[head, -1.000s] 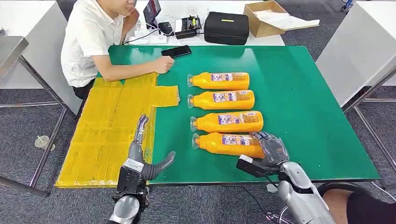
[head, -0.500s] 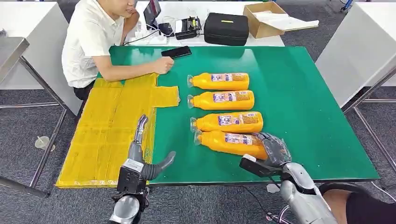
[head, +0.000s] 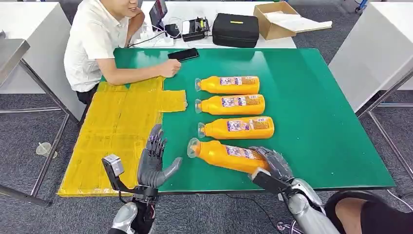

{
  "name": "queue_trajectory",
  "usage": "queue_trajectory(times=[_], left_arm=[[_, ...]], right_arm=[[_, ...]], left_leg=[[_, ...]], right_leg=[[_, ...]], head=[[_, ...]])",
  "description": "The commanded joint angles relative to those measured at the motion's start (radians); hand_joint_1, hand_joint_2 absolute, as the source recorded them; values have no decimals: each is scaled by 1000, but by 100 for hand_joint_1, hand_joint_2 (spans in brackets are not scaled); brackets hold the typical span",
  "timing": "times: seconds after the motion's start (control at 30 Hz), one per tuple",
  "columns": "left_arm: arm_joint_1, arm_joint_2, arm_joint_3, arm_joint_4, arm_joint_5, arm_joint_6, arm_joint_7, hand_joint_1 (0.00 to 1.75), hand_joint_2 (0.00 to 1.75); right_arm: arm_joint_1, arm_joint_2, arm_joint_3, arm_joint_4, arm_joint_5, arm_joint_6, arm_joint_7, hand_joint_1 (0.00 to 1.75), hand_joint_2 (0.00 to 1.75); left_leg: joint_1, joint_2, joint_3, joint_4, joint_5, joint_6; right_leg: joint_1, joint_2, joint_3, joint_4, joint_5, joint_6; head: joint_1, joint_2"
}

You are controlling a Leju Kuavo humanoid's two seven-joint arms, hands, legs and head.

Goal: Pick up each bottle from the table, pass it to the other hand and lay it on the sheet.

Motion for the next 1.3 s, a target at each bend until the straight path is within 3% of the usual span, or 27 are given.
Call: queue_trajectory(times=[0.03, 0.13, 0.4, 0.87, 1.3], left_arm=[[11, 19, -24, 58, 152, -87, 33, 0, 175], [25, 46, -65, 61, 172, -161, 35, 0, 175], [-29, 36, -106, 127, 92, -98, 17, 0, 175], [-29, 35, -103, 127, 91, -92, 19, 0, 175], [-103, 6, -84, 110, 14, -19, -18, 0, 175]], right_arm=[[4, 77, -64, -45, -53, -19, -53, 175, 175], [2, 141, -85, -72, -86, -32, -70, 175, 175], [-22, 278, 26, -53, -100, -82, -100, 175, 175], [-23, 269, 38, -49, -107, -84, -101, 175, 175], [-81, 330, 218, 107, -63, -136, -99, 175, 175]], left_leg=[[0, 2, 1, -1, -1, 0], [0, 4, 2, 0, -3, -1], [1, 3, -1, -1, -1, -1], [1, 3, -1, 0, -2, -1], [2, 3, -2, 0, -1, 0]], right_leg=[[1, 1, 1, -1, -1, -3], [1, 3, 2, 0, -2, -4], [2, 2, -2, 0, -1, -4], [1, 2, -1, 0, -1, -4], [2, 1, -3, 0, -1, -3]], head=[[0, 0], [0, 0], [0, 0], [0, 0], [0, 0]])
